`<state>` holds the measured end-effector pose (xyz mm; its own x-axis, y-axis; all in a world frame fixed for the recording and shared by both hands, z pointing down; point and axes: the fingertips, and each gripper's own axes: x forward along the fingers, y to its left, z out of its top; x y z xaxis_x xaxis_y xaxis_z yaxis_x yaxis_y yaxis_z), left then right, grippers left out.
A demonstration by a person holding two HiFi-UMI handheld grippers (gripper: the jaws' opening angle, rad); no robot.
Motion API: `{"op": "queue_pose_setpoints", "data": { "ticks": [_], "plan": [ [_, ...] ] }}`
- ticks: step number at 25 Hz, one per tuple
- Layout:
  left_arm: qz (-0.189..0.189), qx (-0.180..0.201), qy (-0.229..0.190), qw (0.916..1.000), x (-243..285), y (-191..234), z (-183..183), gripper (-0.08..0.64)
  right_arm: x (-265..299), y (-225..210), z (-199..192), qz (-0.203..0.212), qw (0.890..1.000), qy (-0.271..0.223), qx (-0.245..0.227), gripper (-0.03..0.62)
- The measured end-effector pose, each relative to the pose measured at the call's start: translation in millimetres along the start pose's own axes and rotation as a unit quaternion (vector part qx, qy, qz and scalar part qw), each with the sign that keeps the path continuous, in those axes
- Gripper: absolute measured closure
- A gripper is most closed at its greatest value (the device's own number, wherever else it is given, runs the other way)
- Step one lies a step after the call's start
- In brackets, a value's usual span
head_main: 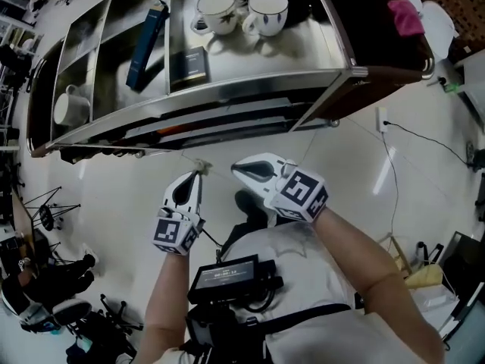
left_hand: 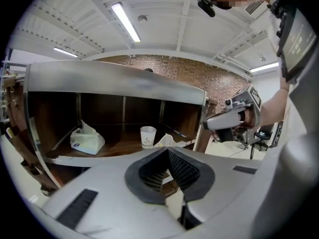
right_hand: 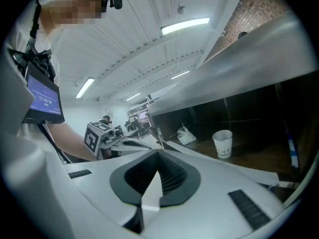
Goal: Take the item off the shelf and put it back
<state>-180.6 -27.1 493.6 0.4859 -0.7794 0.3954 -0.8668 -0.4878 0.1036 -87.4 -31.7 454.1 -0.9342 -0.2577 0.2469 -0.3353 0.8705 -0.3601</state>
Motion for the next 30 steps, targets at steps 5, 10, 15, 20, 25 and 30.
{"op": "queue_pose_setpoints", "data": {
  "ticks": [5,10,15,20,25,30],
  "plan": [
    [0.006,0.015,0.017,0.9997,22,7,-19,0.551,-8,-4,-20,-0.011,1.000,0.003,0.022,0.586],
    [0.004,0.035,0.038,0.9987,49,7,-30,0.552,-20,-11,-35,-0.031,0.999,0.001,0.040,0.586],
    [0.003,0.060,0.036,0.9975,73,10,-31,0.552,-34,-18,-43,-0.052,0.997,-0.004,0.050,0.586],
    [0.011,0.063,0.039,0.9972,94,23,-32,0.551,-46,-22,-55,-0.069,0.996,-0.004,0.064,0.586],
    [0.036,0.054,0.042,0.9971,109,50,-37,0.551,-54,-24,-67,-0.078,0.994,-0.002,0.078,0.586],
    [0.054,0.050,0.052,0.9959,131,72,-38,0.551,-55,-24,-75,-0.074,0.993,0.003,0.087,0.586]
  ]
}}
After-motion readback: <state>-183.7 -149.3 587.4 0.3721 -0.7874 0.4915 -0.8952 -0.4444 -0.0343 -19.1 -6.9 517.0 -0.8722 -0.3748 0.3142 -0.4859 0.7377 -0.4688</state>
